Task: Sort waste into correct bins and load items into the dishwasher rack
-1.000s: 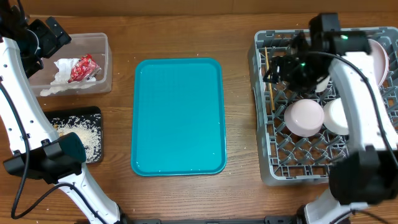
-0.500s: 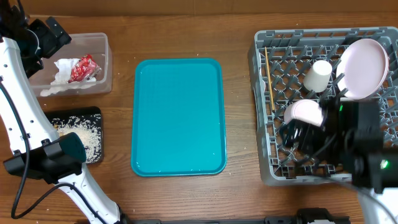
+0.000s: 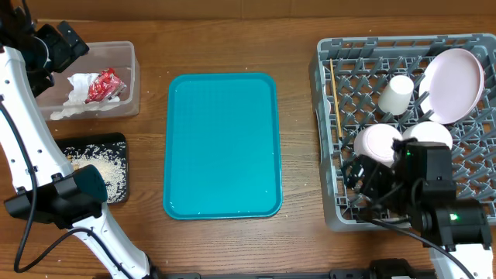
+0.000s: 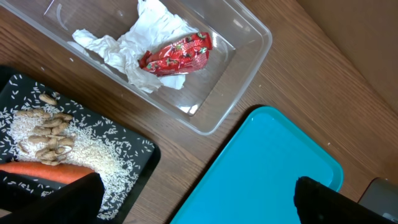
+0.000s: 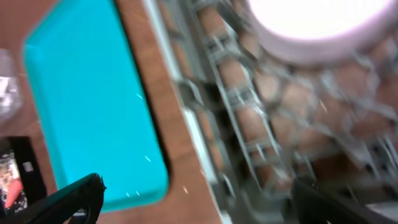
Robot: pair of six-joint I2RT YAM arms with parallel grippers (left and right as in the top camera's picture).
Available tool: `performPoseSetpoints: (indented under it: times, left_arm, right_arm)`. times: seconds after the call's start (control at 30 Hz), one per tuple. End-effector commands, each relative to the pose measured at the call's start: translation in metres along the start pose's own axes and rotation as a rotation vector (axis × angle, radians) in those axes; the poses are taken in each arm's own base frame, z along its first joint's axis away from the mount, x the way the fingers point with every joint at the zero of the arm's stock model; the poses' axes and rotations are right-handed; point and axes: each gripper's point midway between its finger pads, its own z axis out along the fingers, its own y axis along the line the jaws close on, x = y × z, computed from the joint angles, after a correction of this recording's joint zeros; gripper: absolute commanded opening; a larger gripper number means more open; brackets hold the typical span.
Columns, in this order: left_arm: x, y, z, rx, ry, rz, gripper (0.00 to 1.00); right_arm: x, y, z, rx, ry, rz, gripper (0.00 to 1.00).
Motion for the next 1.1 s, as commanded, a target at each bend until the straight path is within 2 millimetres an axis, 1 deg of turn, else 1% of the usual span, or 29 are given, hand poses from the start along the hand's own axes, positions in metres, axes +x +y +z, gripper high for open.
performPoseSetpoints:
  times: [0.0,0.07,0.2,0.27,0.33,0.37,0.4,0.5,0.67,0.77,0.83,0.9,0.97,1.07]
  left_arm:
    - [0.001,-0.004,0.0,0.007,0.003,0.0,1.0]
    - [0.001,-0.004,0.0,0.007,0.003,0.0,1.0]
    - [0.001,-0.004,0.0,0.007,0.002,0.0,1.0]
    - [0.001,-0.004,0.0,0.007,0.002,0.0,1.0]
    - [0.001,-0.004,0.0,0.007,0.002,0.0,1.0]
    - [0.001,-0.004,0.0,0.007,0.002,0.0,1.0]
    - [0.001,-0.004,0.0,0.007,0.002,0.0,1.0]
    - [0.001,-0.004,0.0,0.007,0.003,0.0,1.0]
    - [0.001,-0.004,0.0,0.007,0.002,0.0,1.0]
    - [0.001,-0.004,0.0,0.007,0.002,0.0,1.0]
    - [0.001,-0.004,0.0,0.007,0.002,0.0,1.0]
    - [0.001,-0.004,0.0,0.007,0.003,0.0,1.0]
    - [0.001,-0.004,0.0,0.007,0.003,0.0,1.0]
    - [0.001,-0.004,0.0,0.007,0.002,0.0,1.0]
  right_arm:
    - [-0.006,0.011,-0.001,-0.033,-0.032,-0.073,1.0]
    - [-0.006,0.011,0.001,-0.031,-0.041,-0.087,1.0]
    - [-0.003,0.004,0.007,-0.052,-0.109,-0.109,1.0]
    - [-0.003,0.003,0.012,-0.095,-0.182,-0.129,1.0]
    - [-0.006,0.004,0.017,-0.169,-0.308,-0.162,1.0]
    - [-0.008,0.005,0.018,-0.192,-0.348,-0.172,1.0]
    - [-0.009,0.007,0.019,-0.255,-0.444,-0.2,1.0]
    - [-0.011,0.008,0.019,-0.34,-0.591,-0.238,1.0]
    - [-0.015,0.002,0.02,-0.36,-0.7,-0.246,1.0]
    - [-0.02,-0.005,0.015,-0.338,-0.767,-0.23,1.0]
    - [-0.026,-0.007,0.007,-0.325,-0.821,-0.219,1.0]
    - [-0.033,-0.011,-0.006,-0.311,-0.894,-0.202,1.0]
    - [-0.036,-0.013,-0.014,-0.305,-0.937,-0.191,1.0]
    - [-0.04,-0.015,-0.017,-0.302,-0.965,-0.183,1.0]
